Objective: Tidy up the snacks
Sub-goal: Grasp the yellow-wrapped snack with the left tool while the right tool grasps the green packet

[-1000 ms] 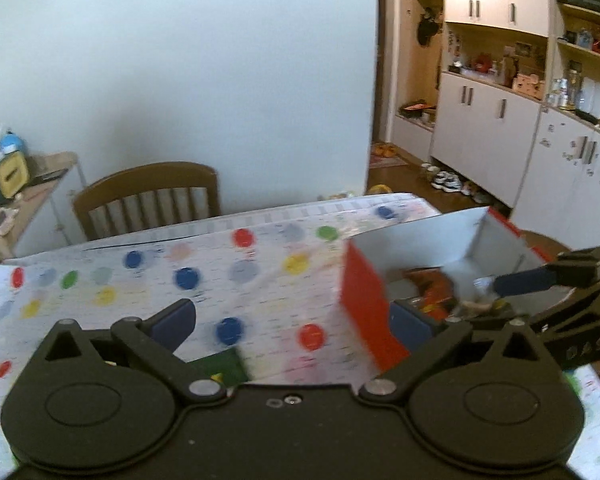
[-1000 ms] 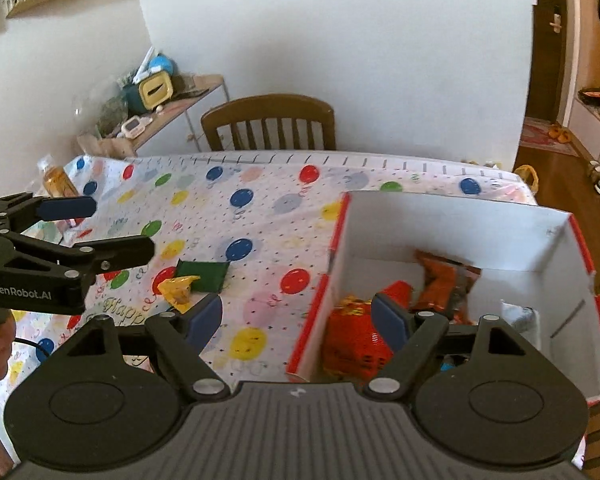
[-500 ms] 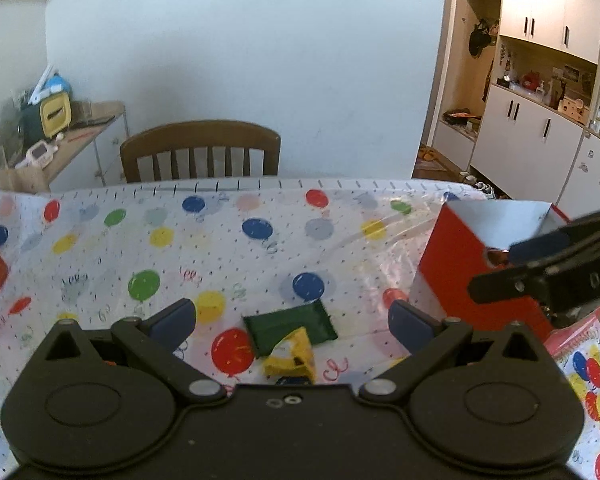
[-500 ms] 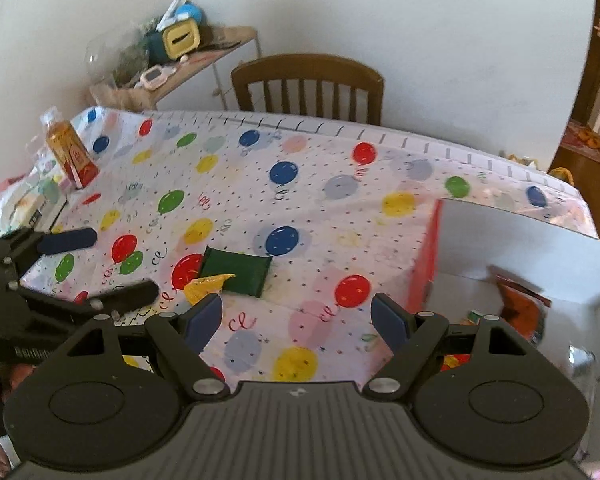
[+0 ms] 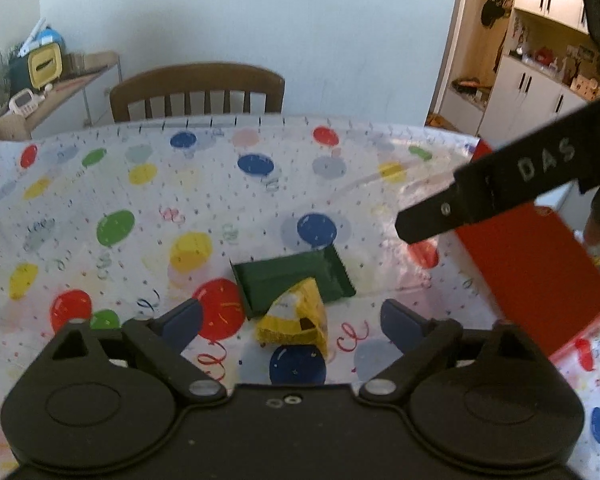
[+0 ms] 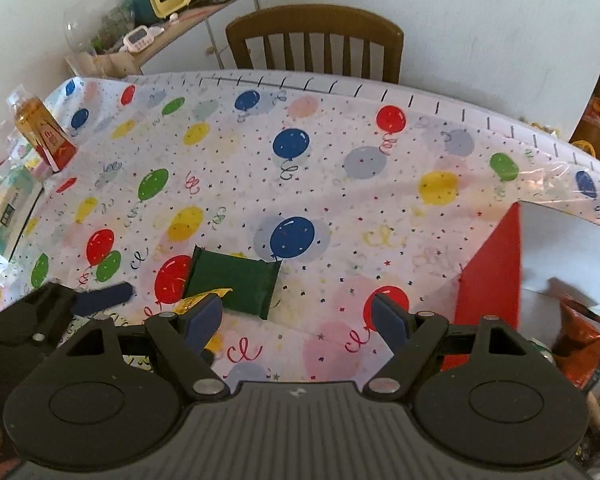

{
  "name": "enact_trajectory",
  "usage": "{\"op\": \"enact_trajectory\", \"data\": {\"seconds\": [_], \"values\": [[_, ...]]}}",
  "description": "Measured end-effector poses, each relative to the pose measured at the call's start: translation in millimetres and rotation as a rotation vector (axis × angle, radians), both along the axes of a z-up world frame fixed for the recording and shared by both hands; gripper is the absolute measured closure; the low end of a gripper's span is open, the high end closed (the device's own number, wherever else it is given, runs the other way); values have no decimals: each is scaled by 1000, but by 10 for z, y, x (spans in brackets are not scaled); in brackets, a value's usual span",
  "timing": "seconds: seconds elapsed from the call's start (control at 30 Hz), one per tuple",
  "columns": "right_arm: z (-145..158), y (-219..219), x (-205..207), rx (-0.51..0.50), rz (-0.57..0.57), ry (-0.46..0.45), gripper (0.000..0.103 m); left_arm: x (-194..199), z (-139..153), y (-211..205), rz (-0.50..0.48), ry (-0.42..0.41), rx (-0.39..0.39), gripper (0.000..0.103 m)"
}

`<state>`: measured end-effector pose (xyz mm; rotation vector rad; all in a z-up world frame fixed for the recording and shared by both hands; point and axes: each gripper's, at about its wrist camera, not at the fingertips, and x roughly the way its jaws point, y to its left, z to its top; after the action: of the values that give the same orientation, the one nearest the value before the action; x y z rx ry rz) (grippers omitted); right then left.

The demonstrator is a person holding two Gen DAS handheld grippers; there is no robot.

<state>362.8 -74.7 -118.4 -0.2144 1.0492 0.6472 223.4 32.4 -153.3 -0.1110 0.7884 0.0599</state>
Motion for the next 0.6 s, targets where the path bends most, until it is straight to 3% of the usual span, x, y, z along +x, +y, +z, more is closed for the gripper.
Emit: {"op": "enact_trajectory", "data": {"seconds": [0.07, 0.23, 0.37, 0.5, 0.53, 0.6], "values": [[-46, 37, 19, -6, 11, 7, 21, 62, -86, -22, -2, 27, 2, 20], [-139, 135, 83, -6, 26, 24, 21, 151, -160, -63, -5, 37, 24, 29], [-178, 214, 125, -6, 38, 28, 21, 204, -185, -90, -24, 46, 30, 46], [-212, 265, 163, -9, 46, 31, 21, 214, -211, -59, -21, 61, 6, 54], [-221, 272, 171, -10, 49, 31, 21, 214, -206, -47, -23, 60, -2, 62], [-232, 285, 182, -13, 59, 30, 21, 212, -193, -6, -23, 62, -31, 62]]}}
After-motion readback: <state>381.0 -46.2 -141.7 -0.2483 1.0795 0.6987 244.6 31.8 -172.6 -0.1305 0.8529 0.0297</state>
